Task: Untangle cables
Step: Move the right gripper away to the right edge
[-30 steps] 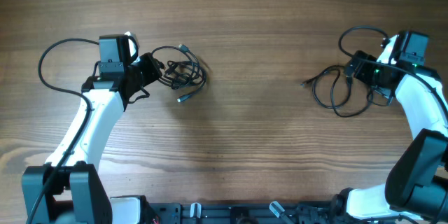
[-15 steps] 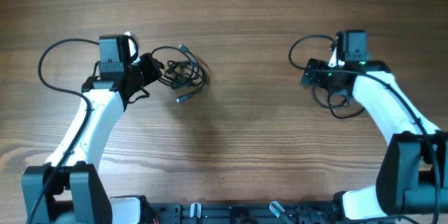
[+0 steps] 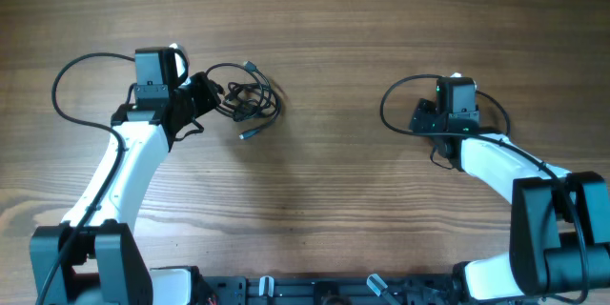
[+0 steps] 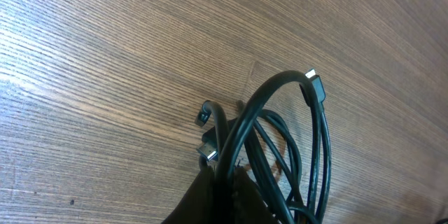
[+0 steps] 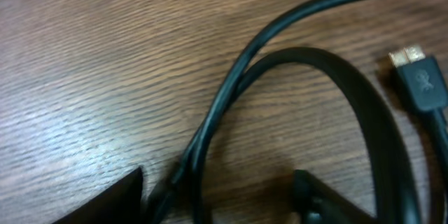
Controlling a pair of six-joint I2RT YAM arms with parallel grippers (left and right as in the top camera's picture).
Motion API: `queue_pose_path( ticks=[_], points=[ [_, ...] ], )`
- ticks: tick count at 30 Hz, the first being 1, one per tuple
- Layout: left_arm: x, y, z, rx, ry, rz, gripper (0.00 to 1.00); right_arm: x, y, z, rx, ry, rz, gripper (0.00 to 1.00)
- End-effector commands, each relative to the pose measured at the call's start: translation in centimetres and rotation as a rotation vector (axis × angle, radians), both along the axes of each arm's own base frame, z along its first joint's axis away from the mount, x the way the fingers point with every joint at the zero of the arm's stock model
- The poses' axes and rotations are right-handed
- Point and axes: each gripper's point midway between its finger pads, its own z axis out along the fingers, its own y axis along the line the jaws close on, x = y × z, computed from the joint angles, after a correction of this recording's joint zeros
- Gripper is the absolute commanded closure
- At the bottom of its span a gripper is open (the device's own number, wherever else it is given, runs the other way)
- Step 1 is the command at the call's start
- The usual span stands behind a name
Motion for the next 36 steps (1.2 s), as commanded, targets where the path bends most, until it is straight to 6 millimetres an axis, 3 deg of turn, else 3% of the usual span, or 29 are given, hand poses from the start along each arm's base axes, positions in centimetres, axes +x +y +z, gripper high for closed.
queue_pose_path(
  ticks=[1, 4, 6, 8, 9, 10, 18, 25, 27, 28, 29, 30, 32, 36],
  points=[
    [0.5, 0.2, 0.3, -0.001, -0.009, 0.014, 0.92, -1.1, -1.3, -1.2, -0.072, 0.038, -0.033, 0.41],
    [0.5, 0.2, 0.3, -0.001, -0.009, 0.014, 0.92, -1.1, -2.2, -1.0, -0.143, 0.044, -0.013, 0.60],
    [0.5, 0.2, 0.3, -0.001, -0.009, 0.014, 0.92, -0.5, -2.2, -0.5, -0.187, 0.051, 0.081, 0.64],
    [0.5, 0.2, 0.3, -0.001, -0.009, 0.014, 0.92, 0.2, -2.8, 0.2, -0.212, 0.058, 0.122, 0.75],
    [0.5, 0.2, 0.3, -0.001, -0.009, 0.014, 0.92, 0.5, -3.2, 0.6, -0.224, 0.059, 0.127, 0.91],
    [0.5, 0.2, 0.3, -0.001, -0.009, 0.014, 0.92, 1.0, -3.9, 1.0, -0.234, 0.052, 0.124, 0.96],
    [0.5, 0.2, 0.3, 0.000, -0.008, 0.014, 0.92, 2.4, -13.1, 3.4, -0.254, -0.074, -0.091, 0.95],
    [0.3, 0.2, 0.2, 0.000, 0.001, 0.014, 0.93, 0.7, -23.7, 6.3, -0.244, -0.239, -0.405, 0.96],
    [0.3, 0.2, 0.2, 0.000, -0.001, 0.014, 0.93, 0.5, -25.1, 7.0, -0.212, -0.293, -0.440, 0.95],
    [0.3, 0.2, 0.2, 0.000, -0.002, 0.014, 0.93, 0.5, -25.6, 7.3, -0.206, -0.312, -0.444, 0.81],
    [0.3, 0.2, 0.2, 0.000, -0.002, 0.014, 0.93, 0.5, -26.0, 7.5, -0.207, -0.325, -0.448, 0.53],
    [0.3, 0.2, 0.2, 0.000, -0.002, 0.014, 0.93, 0.5, -26.2, 7.8, -0.215, -0.336, -0.451, 0.33],
    [0.3, 0.2, 0.2, 0.000, -0.002, 0.014, 0.93, 0.6, -26.7, 8.3, -0.237, -0.353, -0.465, 0.04],
    [0.3, 0.2, 0.2, 0.000, -0.002, 0.014, 0.93, 0.7, -26.7, 8.5, -0.230, -0.335, -0.463, 0.01]
  ],
)
